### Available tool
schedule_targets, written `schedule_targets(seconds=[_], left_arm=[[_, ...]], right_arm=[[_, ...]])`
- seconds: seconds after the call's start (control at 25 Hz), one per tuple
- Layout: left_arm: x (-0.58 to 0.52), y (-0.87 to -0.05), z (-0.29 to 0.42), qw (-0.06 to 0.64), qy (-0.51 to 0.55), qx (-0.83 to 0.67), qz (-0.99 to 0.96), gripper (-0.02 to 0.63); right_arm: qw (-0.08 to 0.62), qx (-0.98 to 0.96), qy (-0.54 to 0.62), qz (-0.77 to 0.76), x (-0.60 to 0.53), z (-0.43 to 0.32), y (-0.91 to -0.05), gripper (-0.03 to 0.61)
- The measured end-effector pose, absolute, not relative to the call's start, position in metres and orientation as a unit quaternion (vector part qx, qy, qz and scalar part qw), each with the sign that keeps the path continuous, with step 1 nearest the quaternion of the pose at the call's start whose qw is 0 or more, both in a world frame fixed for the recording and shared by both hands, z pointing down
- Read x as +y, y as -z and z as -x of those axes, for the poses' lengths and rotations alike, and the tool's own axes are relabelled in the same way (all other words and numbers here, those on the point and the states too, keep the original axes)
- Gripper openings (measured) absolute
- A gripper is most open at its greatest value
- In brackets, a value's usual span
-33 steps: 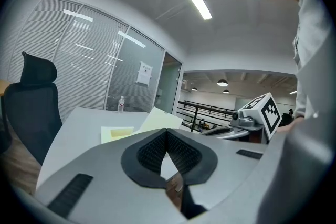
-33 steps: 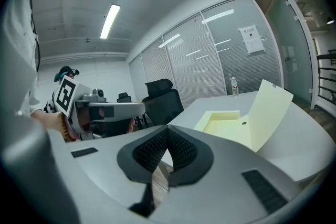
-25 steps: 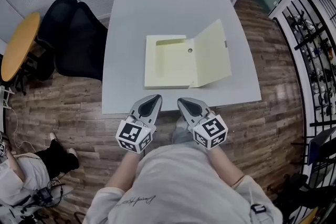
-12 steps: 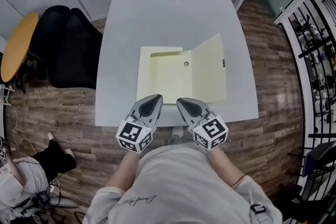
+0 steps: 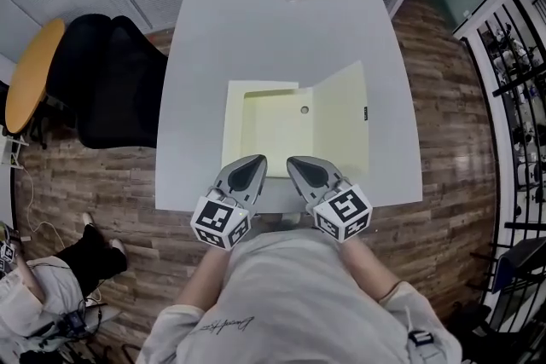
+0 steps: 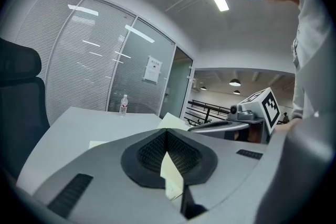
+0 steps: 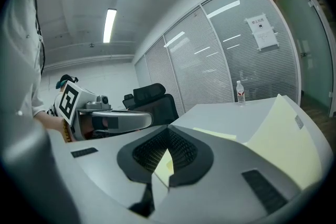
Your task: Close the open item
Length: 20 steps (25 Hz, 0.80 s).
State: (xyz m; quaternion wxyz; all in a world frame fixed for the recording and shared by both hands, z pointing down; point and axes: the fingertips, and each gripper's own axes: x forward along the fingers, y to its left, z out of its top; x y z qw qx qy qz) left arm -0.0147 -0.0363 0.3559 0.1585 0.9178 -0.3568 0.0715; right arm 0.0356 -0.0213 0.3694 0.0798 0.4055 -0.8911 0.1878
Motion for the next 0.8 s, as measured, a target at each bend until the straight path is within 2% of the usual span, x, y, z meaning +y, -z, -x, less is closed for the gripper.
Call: schedule_targets(seconds=[0.44, 0.8], left_arm=[[-0.059, -0.348, 0.031, 0.141, -0.085, -0.319, -0.933, 0.008], [-0.066, -0.347, 0.006, 0.144, -0.08, -0.27, -0.949, 0.008]], right_arm=[[0.071, -0.87, -0.184, -0.453, -0.038, -0.03, -0.365, 0.013], [0.07, -0.84, -0.174, -0.51, -0.037, -0.066, -0.353, 0.012]])
